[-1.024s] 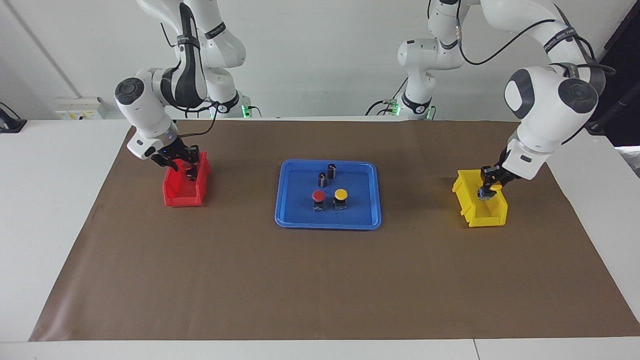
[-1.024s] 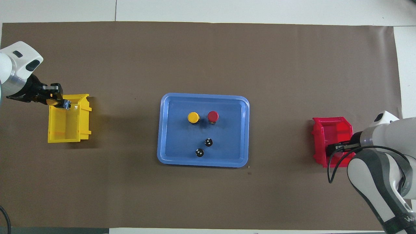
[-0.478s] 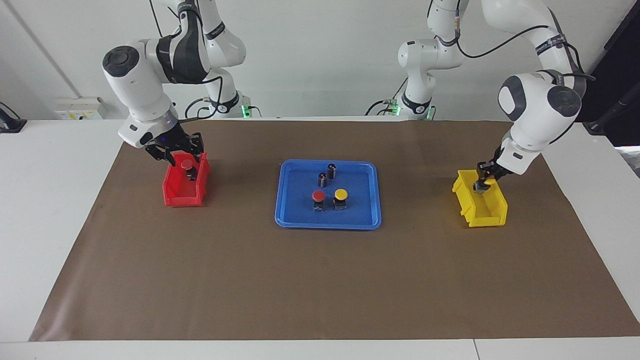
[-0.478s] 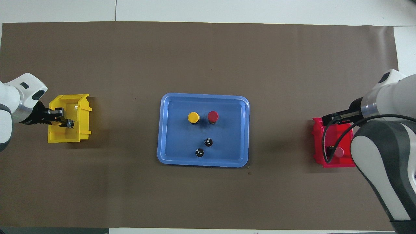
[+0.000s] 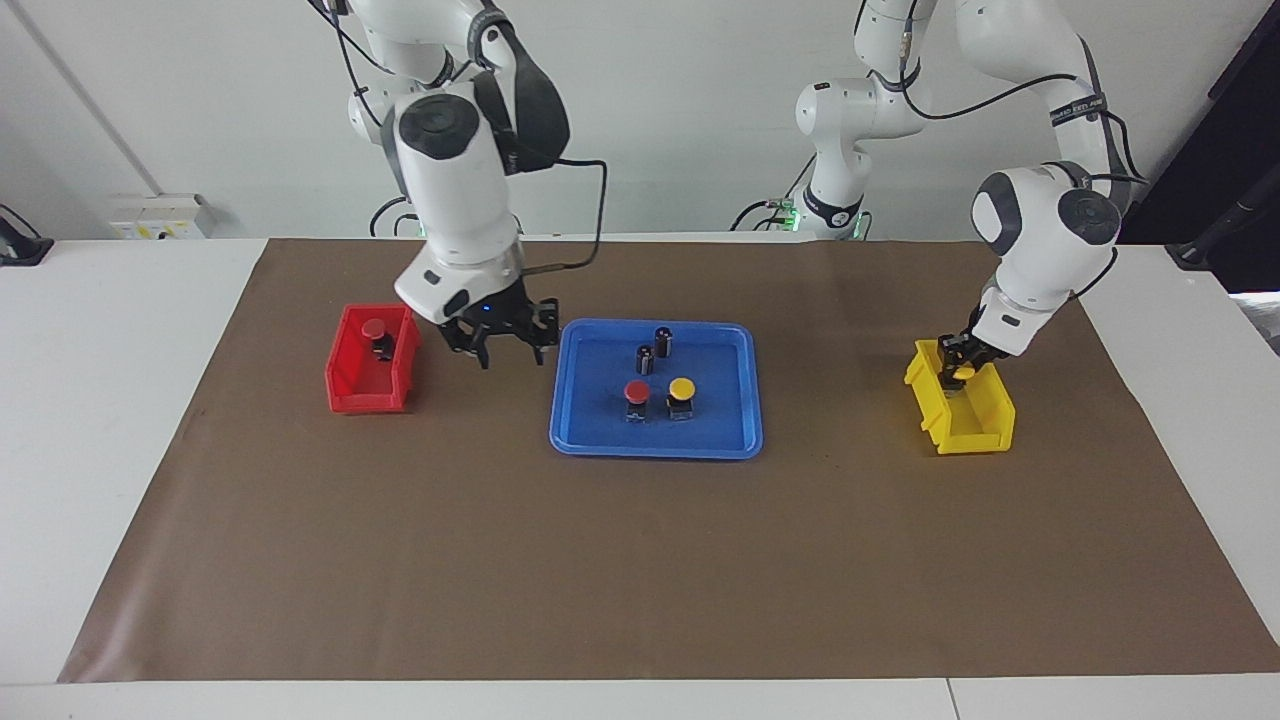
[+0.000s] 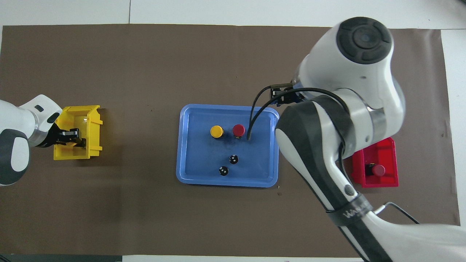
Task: Sort red and yellow buttons by color
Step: 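Grasp the remaining red button with the right gripper while the left gripper withdraws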
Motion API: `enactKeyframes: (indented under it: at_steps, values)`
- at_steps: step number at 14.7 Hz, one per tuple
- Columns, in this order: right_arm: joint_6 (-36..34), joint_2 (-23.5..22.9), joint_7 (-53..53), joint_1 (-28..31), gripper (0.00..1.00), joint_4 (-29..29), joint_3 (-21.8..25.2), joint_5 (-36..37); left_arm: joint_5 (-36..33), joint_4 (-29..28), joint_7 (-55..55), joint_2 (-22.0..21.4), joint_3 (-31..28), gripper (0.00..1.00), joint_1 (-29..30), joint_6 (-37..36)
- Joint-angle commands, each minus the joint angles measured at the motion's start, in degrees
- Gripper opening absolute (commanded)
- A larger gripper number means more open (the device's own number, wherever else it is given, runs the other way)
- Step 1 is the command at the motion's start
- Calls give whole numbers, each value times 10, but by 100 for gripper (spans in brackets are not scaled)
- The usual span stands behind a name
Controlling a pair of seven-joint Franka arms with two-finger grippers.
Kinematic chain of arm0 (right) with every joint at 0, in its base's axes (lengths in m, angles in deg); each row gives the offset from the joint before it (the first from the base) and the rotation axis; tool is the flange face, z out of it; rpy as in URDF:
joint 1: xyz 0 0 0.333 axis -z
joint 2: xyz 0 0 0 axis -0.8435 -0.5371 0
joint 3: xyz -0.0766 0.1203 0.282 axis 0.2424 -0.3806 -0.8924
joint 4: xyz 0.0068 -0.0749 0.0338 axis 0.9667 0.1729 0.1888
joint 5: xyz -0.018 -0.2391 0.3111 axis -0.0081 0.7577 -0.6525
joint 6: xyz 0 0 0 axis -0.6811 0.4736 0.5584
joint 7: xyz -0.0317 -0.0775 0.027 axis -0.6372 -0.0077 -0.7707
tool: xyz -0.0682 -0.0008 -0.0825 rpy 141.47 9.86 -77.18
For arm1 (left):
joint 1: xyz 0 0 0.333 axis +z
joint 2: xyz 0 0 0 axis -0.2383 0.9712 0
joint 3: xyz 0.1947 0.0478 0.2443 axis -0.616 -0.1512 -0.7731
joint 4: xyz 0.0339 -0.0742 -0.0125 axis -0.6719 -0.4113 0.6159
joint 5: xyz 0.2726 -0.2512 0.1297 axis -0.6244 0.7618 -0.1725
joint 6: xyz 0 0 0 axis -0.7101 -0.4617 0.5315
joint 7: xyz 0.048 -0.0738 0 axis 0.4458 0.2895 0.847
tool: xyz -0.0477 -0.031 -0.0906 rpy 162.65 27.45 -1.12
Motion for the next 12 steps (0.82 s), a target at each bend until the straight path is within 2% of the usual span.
enactKeyframes:
  at_steps: [1,3,4,6,8,10,12]
  values:
    - [19,-80,69,-38,73,-71,4,0,-13,-22,-5,-20,7,20,14,15]
    - [74,-90,99,-59,75,-52,4,-6,-13,-18,-5,-18,7,70,11,14]
    - [79,-89,99,-61,76,-37,4,-5,-13,-15,-5,-16,7,77,9,13]
    - [90,-84,99,-64,76,-12,3,-6,-13,0,-3,-16,8,85,7,6]
    - [115,-66,98,-65,75,35,-2,-7,-13,29,-4,-23,9,89,7,-29]
    - [140,-53,100,-65,75,75,-10,-11,-12,72,-3,-27,10,90,7,-78]
    - [161,-46,104,-65,75,99,-15,-11,-4,90,-2,-46,13,90,7,-87]
